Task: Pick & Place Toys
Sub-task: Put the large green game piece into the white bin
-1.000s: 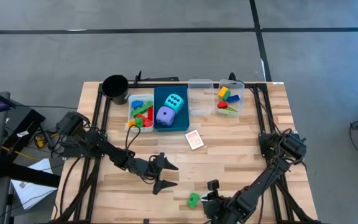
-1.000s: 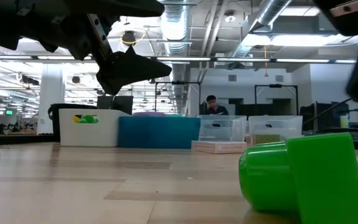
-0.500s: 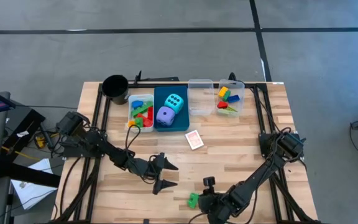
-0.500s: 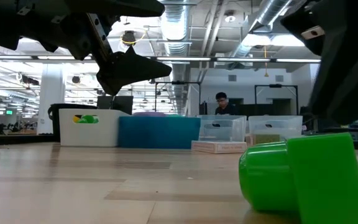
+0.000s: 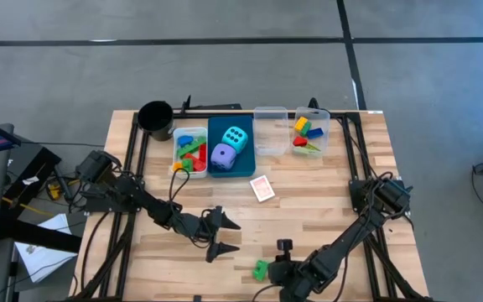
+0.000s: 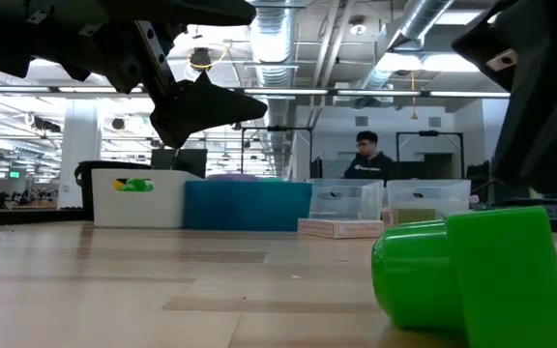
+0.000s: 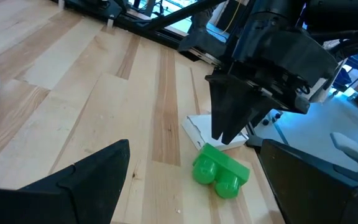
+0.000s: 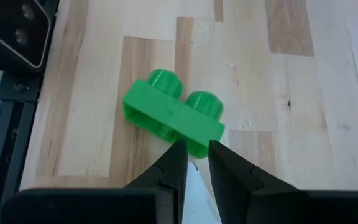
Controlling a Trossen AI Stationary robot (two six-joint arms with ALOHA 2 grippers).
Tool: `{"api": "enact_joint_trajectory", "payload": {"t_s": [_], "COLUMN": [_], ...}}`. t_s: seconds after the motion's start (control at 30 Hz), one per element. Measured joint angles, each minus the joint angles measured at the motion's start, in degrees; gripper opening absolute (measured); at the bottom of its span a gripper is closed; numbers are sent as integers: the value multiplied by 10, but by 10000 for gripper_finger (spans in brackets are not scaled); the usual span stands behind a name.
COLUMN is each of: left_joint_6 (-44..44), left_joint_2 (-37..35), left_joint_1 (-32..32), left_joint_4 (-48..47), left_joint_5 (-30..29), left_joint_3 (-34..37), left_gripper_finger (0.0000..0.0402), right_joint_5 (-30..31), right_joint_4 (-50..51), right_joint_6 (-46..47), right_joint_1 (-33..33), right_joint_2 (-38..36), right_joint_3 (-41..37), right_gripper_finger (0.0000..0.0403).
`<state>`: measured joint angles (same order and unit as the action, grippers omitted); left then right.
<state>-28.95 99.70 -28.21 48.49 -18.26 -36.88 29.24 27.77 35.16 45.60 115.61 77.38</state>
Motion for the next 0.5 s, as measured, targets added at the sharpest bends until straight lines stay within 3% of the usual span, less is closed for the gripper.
{"api": "enact_joint_trajectory", "payload": {"t_s": [0.5], "left_joint_6": [0], "left_joint_2": [0], "left_joint_1": [0], "left_joint_4": [0], "left_joint_5": [-1], "left_joint_3": [0], "left_gripper_finger": [356], "right_joint_5": [-9], "right_joint_4": [0], "right_joint_6": [38], "right_joint_1": [0], "right_joint_2": [0], "right_joint_3": [0], "right_gripper_finger": [61]}}
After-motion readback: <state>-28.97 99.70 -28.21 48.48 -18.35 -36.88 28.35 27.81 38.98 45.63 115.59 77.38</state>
